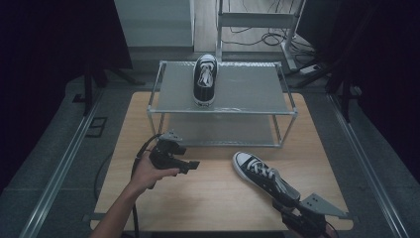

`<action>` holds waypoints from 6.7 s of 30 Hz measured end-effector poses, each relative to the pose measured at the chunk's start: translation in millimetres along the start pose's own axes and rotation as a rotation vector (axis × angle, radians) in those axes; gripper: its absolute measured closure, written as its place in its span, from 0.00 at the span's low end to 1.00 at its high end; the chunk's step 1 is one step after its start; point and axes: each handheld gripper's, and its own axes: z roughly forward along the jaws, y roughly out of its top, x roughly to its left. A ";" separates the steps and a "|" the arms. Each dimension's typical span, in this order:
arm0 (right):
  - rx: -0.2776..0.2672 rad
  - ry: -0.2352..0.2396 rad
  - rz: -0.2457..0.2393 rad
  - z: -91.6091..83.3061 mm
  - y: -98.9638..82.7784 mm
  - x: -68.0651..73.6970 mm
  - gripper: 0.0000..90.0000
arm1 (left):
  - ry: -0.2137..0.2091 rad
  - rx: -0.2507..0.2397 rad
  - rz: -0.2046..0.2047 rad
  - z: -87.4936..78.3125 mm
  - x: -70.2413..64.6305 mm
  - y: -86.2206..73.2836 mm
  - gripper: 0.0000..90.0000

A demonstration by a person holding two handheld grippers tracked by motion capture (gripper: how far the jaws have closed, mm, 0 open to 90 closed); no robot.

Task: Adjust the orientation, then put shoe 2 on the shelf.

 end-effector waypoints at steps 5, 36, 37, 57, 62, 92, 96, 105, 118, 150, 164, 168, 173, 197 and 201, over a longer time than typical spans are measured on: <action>0.028 -0.007 -0.030 2.0 24.7 -8.6 0.48 | 0.002 0.006 -0.036 8.0 2.8 -10.4 0.28; 0.580 0.043 -0.191 112.5 81.6 -47.0 0.13 | 0.043 0.067 -0.089 47.3 4.3 -46.1 0.28; 0.600 0.041 -0.197 117.2 80.7 -45.8 0.13 | 0.043 0.065 -0.090 47.4 4.6 -46.5 0.28; 0.763 0.062 -0.238 135.4 78.2 -38.0 0.20 | 0.035 0.064 -0.103 46.7 7.4 -48.1 0.28; 0.732 0.095 -0.271 123.2 97.3 -29.8 0.21 | 0.031 0.060 -0.104 45.4 6.8 -48.8 0.28; 0.632 0.125 -0.368 84.9 210.7 -0.1 0.21 | 0.014 0.051 -0.133 43.0 12.9 -51.5 0.28; 0.624 0.116 -0.370 81.3 221.7 1.1 0.21 | 0.010 0.052 -0.134 43.3 12.7 -51.5 0.28; 0.610 0.103 -0.351 76.9 245.4 1.8 0.21 | 0.009 0.052 -0.137 43.1 13.8 -52.0 0.28; 0.601 0.054 -0.308 87.1 277.3 -5.0 0.21 | 0.003 0.050 -0.140 42.7 14.4 -52.3 0.28; 0.597 -0.145 -0.005 177.7 347.6 -33.0 0.21 | 0.002 0.035 -0.152 37.0 16.1 -56.0 0.28; 0.625 -0.229 0.099 214.5 367.4 -36.5 0.21 | -0.008 0.019 -0.160 33.9 17.6 -56.0 0.28; 0.626 -0.258 0.149 224.9 375.0 -37.1 0.21 | -0.011 0.015 -0.159 33.1 17.5 -56.1 0.28; 0.631 -0.287 0.188 238.3 381.8 -34.2 0.21 | -0.014 0.011 -0.163 31.8 19.4 -56.8 0.28; 0.602 -0.392 0.370 281.8 390.5 -35.8 0.23 | -0.027 -0.001 -0.163 28.2 20.7 -57.6 0.28; 0.607 -0.414 0.389 290.0 392.1 -36.8 0.23 | -0.029 -0.004 -0.166 27.3 20.5 -57.7 0.28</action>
